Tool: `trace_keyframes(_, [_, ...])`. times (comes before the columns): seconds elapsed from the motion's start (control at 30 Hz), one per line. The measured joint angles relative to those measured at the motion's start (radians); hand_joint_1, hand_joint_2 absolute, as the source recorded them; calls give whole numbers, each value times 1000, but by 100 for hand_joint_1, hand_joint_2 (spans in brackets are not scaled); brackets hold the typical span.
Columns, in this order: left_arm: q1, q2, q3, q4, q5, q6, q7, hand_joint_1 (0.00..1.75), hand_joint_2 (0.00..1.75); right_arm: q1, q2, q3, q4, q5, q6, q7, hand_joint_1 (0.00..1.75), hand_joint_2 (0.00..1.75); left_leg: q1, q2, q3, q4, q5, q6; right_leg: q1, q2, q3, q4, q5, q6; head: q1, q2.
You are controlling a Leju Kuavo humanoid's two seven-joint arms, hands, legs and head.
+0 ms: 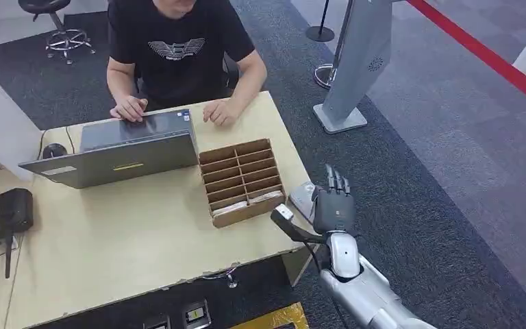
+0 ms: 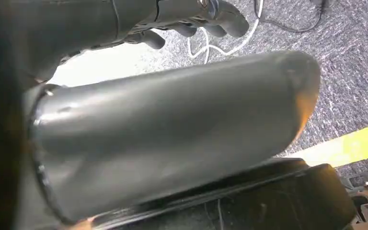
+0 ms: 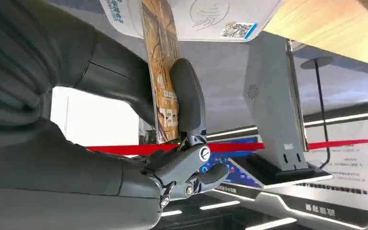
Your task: Pass the card to the sensor for recognition and then transmit it.
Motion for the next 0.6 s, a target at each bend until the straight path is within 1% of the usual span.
trace_keyframes(0.17, [-1,0,0,0,-16,-4,0,0,0,5,11,-21,5,28,-1,-14,175,175,0,0,1,0,0,0,0,0,1,0,0,0,0,0])
trace_keyframes(0.37, [-3,0,0,0,-30,-8,5,0,0,31,20,-44,-38,72,0,-19,175,175,0,0,1,0,0,0,0,0,1,0,0,0,0,0])
trace_keyframes(0.47, [-3,1,0,0,-39,-11,7,0,0,42,24,-53,-78,90,0,-19,175,175,0,0,0,0,0,0,0,0,1,0,0,0,0,0])
trace_keyframes(0.6, [-3,1,0,0,-53,-17,8,0,0,48,26,-53,-177,120,-1,-15,175,175,0,0,0,0,0,0,0,0,0,0,0,0,0,0])
